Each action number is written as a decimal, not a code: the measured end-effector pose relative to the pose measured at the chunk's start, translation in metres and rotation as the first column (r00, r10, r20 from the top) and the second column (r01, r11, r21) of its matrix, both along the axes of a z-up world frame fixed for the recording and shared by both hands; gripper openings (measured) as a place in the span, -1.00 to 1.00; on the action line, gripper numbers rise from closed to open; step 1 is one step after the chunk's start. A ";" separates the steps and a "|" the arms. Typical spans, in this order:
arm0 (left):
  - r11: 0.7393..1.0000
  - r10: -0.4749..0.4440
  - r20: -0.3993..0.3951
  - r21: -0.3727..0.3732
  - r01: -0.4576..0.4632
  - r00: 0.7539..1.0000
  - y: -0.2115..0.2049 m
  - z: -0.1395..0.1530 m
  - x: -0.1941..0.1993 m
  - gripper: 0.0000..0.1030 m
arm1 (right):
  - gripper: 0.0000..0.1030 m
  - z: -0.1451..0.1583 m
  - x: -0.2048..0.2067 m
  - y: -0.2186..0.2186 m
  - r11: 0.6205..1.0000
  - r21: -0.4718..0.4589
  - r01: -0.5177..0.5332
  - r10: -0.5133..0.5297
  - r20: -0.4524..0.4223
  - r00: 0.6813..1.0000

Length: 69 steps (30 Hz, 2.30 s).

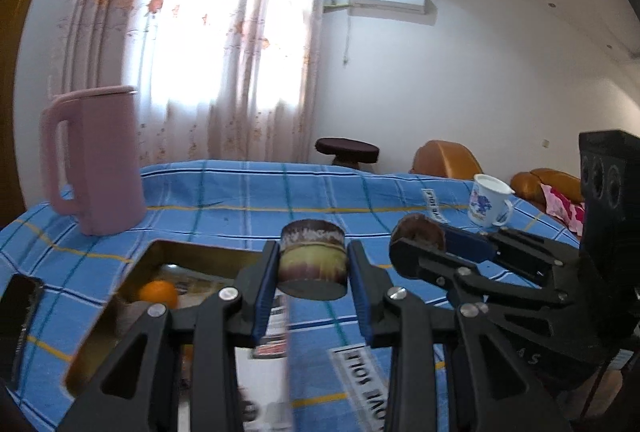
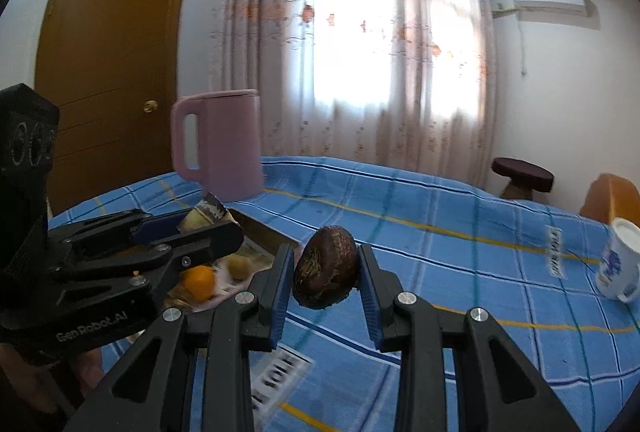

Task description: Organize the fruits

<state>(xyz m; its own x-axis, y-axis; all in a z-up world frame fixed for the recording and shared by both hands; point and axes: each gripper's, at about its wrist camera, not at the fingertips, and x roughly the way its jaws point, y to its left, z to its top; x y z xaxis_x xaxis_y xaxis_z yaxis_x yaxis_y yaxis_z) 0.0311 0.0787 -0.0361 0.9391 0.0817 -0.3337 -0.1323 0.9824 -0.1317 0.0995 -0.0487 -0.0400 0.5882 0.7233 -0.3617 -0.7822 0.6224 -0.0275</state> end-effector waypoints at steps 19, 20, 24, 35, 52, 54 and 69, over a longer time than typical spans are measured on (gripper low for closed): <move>0.983 0.175 -0.108 -0.031 -0.179 0.979 0.082 -0.015 -0.044 -0.31 | -0.35 -0.023 -0.036 0.084 0.975 -0.137 -0.173 0.164 -0.073 0.984; 0.983 0.173 -0.115 -0.032 -0.178 0.978 0.083 -0.017 -0.043 -0.31 | -0.35 -0.027 -0.036 0.087 0.973 -0.153 -0.170 0.159 -0.080 0.984; 0.984 0.167 -0.148 -0.032 -0.174 0.975 0.084 -0.025 -0.042 -0.31 | -0.35 -0.036 -0.031 0.092 0.969 -0.182 -0.165 0.147 -0.110 0.983; 0.986 0.156 -0.201 -0.032 -0.166 0.967 0.083 -0.039 -0.036 -0.30 | -0.34 -0.043 -0.031 0.100 0.957 -0.230 -0.177 0.146 -0.145 0.979; 0.981 0.190 -0.118 -0.013 -0.193 0.975 0.079 -0.018 -0.051 0.43 | 0.00 -0.031 -0.030 0.080 0.975 -0.185 -0.127 0.104 -0.132 0.986; 0.981 0.191 -0.105 -0.012 -0.193 0.976 0.078 -0.015 -0.053 0.44 | 0.01 -0.025 -0.030 0.073 0.978 -0.172 -0.116 0.096 -0.121 0.988; 0.980 0.197 -0.045 0.000 -0.197 0.979 0.063 0.000 -0.063 0.80 | 0.22 0.001 -0.031 0.028 0.996 -0.090 0.019 -0.024 -0.060 0.998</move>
